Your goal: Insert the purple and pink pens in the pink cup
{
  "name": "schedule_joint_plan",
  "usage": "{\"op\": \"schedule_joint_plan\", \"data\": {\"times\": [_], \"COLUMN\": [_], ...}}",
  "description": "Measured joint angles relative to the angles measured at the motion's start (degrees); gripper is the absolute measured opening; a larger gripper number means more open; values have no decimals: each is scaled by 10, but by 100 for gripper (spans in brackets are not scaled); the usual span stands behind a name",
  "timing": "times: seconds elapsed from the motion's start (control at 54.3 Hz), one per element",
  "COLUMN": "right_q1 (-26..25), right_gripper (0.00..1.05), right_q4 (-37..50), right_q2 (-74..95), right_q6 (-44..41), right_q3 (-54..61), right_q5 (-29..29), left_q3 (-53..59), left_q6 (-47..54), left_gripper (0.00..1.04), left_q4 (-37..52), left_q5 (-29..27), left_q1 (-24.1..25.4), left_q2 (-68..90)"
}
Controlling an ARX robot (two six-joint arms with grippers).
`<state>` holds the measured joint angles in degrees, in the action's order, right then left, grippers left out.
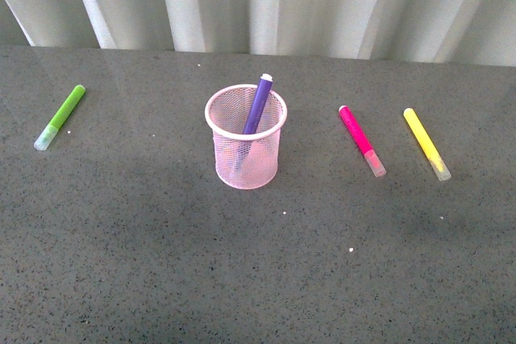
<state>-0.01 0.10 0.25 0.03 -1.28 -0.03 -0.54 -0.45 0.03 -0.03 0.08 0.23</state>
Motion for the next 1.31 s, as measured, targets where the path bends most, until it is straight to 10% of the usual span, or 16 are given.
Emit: {"op": "schedule_joint_plan", "data": {"times": [0.295,0.368,0.46,0.773,0.976,1.308], "right_q1": [-3,-38,-42,15,43,116], "right_gripper": [98,98,98,98,98,98], "right_q4": [2,36,80,382,204,-109], "right_q2": [1,35,97,568,974,1289], "right_q6": [5,69,123,17,-52,-5], "right_q3": [0,-10,-69,-352,-655,-877], "right_q5": [-8,-168,-224,-64,70,72], "left_q3": [0,0,0,0,0,0], "left_q6": [0,0,1,1,2,2], "left_gripper": [69,83,100,98,98,98], "left_q4": [0,0,0,0,0,0], "left_q5": [0,0,0,0,0,0], "left_q1": [0,0,0,0,0,0], "left_q2": [0,0,0,0,0,0]}}
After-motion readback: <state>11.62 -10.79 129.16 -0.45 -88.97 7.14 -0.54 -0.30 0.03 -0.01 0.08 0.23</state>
